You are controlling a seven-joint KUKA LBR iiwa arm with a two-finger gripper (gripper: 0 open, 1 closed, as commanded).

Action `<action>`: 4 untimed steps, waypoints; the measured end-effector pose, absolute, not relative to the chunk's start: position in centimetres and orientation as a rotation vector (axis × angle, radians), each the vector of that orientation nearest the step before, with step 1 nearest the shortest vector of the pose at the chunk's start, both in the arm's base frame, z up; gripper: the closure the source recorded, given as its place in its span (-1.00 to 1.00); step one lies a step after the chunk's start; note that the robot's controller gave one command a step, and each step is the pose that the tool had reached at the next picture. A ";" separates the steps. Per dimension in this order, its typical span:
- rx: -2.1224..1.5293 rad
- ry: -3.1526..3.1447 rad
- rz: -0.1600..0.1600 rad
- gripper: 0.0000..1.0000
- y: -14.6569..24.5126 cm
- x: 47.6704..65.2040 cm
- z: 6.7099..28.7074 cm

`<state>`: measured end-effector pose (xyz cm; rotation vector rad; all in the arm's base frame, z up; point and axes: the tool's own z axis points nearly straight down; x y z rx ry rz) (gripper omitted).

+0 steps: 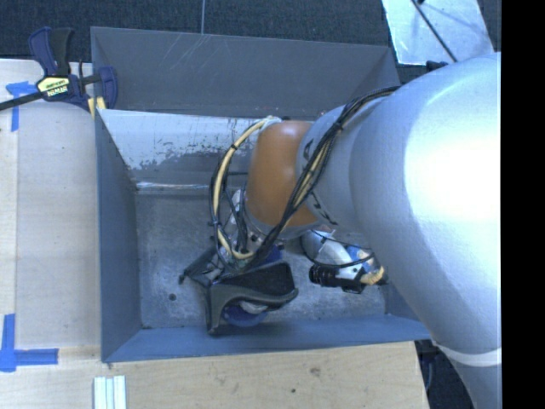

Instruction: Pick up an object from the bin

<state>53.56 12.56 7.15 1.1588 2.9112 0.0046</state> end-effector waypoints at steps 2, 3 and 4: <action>1.155 2.901 0.012 1.00 12.5 54.1 7.5; 1.158 2.914 0.005 1.00 12.4 54.3 15.9; 1.156 2.919 0.001 1.00 12.3 54.4 18.6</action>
Offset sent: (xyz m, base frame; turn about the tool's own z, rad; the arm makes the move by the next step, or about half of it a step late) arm 0.0000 0.0000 0.0000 0.0000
